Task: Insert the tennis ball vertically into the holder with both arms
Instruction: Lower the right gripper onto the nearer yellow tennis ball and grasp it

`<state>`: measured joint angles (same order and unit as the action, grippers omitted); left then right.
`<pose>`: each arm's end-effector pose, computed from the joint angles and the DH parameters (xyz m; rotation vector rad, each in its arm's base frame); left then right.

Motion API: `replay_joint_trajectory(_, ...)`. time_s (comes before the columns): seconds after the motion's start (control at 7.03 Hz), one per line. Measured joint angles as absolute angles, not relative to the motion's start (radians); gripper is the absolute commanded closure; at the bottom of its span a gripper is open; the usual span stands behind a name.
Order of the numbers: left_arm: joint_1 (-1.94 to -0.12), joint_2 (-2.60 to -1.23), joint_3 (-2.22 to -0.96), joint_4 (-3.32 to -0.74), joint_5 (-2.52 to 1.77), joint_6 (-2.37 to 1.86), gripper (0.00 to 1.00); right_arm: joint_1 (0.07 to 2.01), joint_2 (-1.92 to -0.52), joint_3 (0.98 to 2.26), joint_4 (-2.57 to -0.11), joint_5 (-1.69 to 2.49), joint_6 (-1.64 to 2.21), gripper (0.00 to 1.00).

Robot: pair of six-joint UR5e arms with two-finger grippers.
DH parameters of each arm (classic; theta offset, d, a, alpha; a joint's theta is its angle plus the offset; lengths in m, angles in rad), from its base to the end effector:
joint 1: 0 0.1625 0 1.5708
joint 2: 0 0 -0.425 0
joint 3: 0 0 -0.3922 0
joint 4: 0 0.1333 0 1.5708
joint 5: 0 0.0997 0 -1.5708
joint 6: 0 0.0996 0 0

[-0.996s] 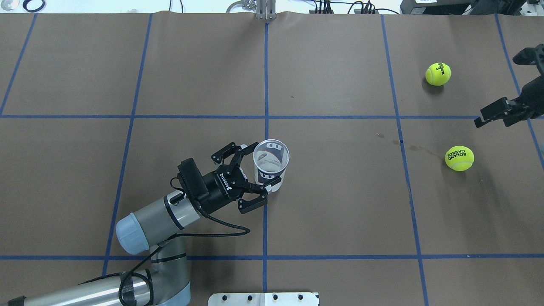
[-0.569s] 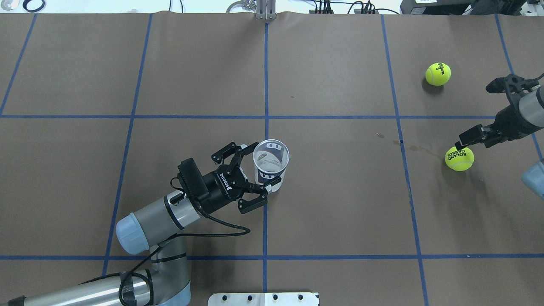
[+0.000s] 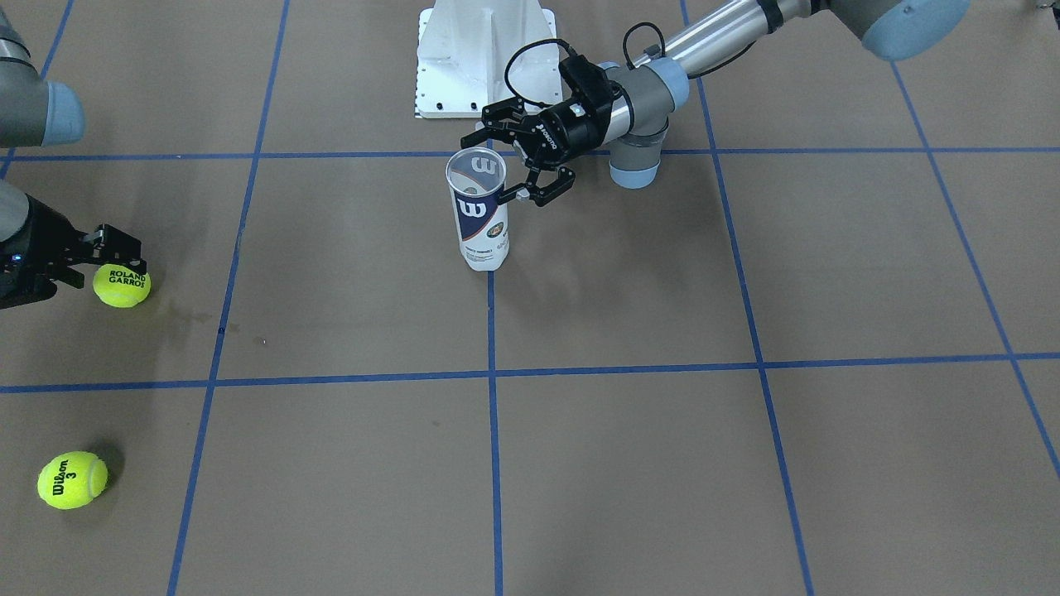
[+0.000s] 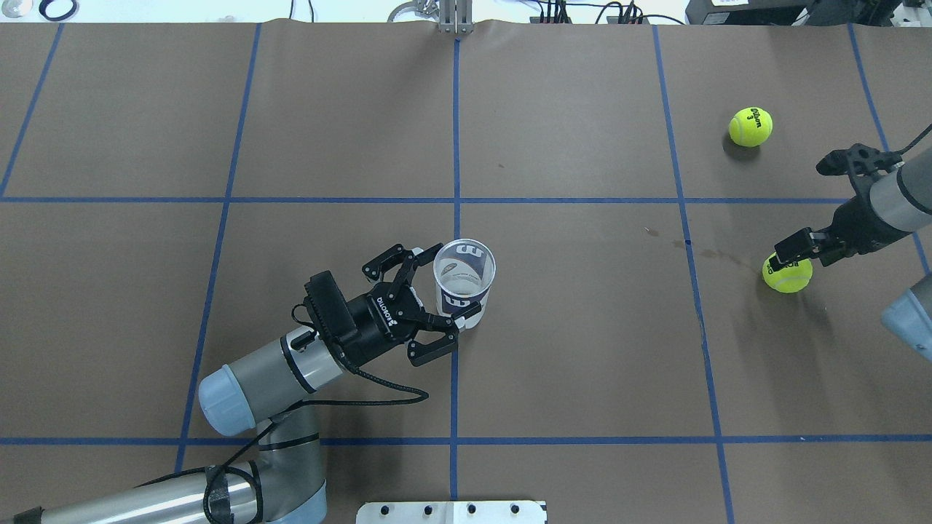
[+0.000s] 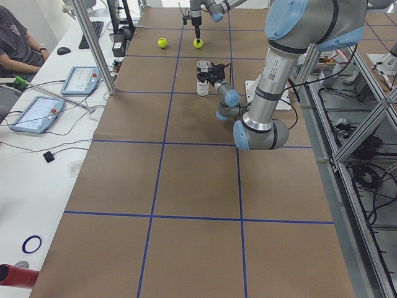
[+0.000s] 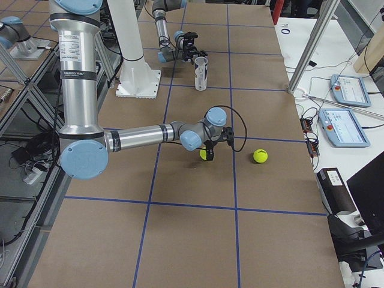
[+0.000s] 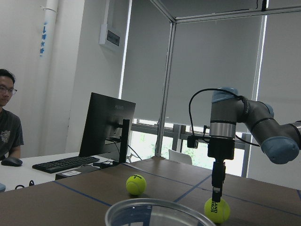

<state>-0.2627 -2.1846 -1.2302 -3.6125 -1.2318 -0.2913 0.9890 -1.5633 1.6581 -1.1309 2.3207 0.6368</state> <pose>0.5594 -0.3228 0.2671 1.6978 1.5035 0.1448 -0.2292 -0.4675 0.5623 -0.0012 -0.8906 -0.1491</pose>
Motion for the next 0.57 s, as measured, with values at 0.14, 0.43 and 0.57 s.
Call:
replay_joint_trajectory(0.14, -0.263, -2.185, -1.230, -3.613, -1.231, -0.291, 0.00, 0.983, -1.563, 1.655, -1.131, 2.317, 0.641, 0.60)
replay_joint_trajectory(0.43, -0.263, -2.184, -1.230, -3.613, -1.230, -0.291, 0.00, 0.979, -1.559, 1.650, -1.131, 2.316, 0.648, 1.00)
replay_joint_trajectory(0.57, -0.264, -2.183, -1.230, -3.613, -1.230, -0.291, 0.00, 0.978, -1.556, 1.650, -1.131, 2.318, 0.649, 1.00)
